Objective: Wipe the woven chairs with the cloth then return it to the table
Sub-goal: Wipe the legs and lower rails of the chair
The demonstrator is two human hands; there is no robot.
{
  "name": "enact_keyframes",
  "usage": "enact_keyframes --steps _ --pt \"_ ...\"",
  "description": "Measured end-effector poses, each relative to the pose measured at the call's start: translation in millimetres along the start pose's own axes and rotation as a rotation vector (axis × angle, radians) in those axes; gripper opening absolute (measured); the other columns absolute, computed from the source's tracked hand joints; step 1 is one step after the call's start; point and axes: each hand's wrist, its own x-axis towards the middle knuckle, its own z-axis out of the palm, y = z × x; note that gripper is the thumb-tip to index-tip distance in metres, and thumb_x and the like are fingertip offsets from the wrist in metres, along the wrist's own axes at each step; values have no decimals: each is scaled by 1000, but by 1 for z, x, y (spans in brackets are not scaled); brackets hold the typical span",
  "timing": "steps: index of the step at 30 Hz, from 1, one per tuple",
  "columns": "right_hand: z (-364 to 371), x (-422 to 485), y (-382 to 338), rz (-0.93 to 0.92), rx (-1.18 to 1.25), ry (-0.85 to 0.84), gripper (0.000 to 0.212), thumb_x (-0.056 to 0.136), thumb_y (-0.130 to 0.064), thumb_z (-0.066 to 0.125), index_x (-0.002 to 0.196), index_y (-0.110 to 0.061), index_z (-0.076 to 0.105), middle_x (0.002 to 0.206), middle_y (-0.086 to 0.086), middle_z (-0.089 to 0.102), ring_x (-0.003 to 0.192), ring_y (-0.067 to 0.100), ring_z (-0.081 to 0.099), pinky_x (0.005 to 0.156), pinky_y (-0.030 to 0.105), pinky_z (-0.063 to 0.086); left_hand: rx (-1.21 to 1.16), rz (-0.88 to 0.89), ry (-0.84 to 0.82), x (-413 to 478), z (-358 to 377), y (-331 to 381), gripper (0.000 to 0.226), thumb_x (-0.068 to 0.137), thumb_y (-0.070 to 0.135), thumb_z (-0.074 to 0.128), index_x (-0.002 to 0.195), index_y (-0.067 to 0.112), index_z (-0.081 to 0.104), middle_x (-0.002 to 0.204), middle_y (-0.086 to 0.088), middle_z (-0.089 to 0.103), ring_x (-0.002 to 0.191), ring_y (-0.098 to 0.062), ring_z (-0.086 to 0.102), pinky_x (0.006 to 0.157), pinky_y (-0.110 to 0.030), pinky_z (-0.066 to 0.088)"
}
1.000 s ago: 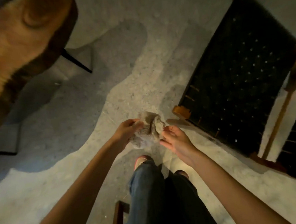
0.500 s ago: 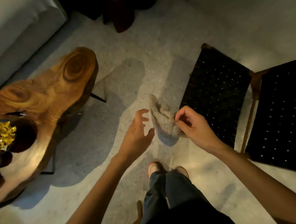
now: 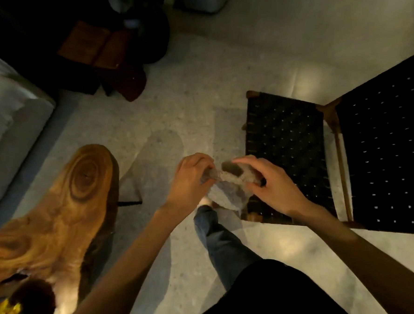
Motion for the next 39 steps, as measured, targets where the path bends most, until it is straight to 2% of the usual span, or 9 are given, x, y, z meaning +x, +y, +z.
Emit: enact_keyframes --steps 5,8,11,14,19,23,27,34,39 --pt "-13 69 15 135 -195 111 21 91 -29 61 108 -17 66 104 -2 58 80 12 58 70 29 53 118 208 -162 107 -32 -25 17 81 18 72 89 8 62 91 -5 64 91 -21 60 113 -32 15" --pt "-27 99 20 237 -355 222 30 87 -37 64 114 -24 62 97 -7 46 80 9 49 61 21 45 174 347 -285 163 -46 -34 21 83 24 72 90 8 61 91 -6 62 90 -21 59 114 -28 14" --pt "-41 113 26 318 -448 299 33 82 -40 70 111 -26 64 105 -2 46 92 11 41 66 21 43 171 420 -406 208 -50 -36 22 89 32 63 95 12 58 96 -4 61 94 -18 55 110 -28 24" --pt "-49 118 35 427 -511 358 25 79 -42 71 97 -25 66 122 -2 50 111 17 45 81 25 44 142 458 -511 245 -48 -33 20 92 33 58 101 16 58 99 0 58 94 -16 52 84 -27 40" --pt "-41 122 38 646 -396 506 21 81 -41 68 85 -26 55 81 -10 53 73 6 49 82 28 47 129 614 -643 305 -29 -24 15 93 24 56 104 15 60 99 2 54 88 -10 50 69 -22 35" --pt "-22 135 34 871 -185 599 18 90 -42 58 102 -33 47 93 -8 56 80 10 55 73 28 51 172 753 -774 355 -9 -23 20 93 29 57 108 16 62 102 0 56 89 -11 51 72 -23 36" --pt "8 157 18 1016 3 791 19 92 -30 59 109 -22 60 104 0 58 94 15 56 83 29 48 174 867 -904 392 -1 -22 19 91 31 60 104 17 63 95 5 56 80 -5 51 62 -16 34" --pt "55 188 -20 1227 654 1294 29 85 -48 63 93 -20 59 86 -2 58 78 13 59 62 19 45 70 649 -1378 396 -3 -8 21 91 37 58 107 23 62 93 10 61 88 -3 58 62 -12 42" --pt "87 199 -36 1268 860 1532 27 90 -44 60 99 -21 52 92 0 57 81 14 60 58 18 44 66 304 -1563 346 19 2 22 96 29 51 114 17 59 109 -6 64 99 -17 63 78 -30 57"
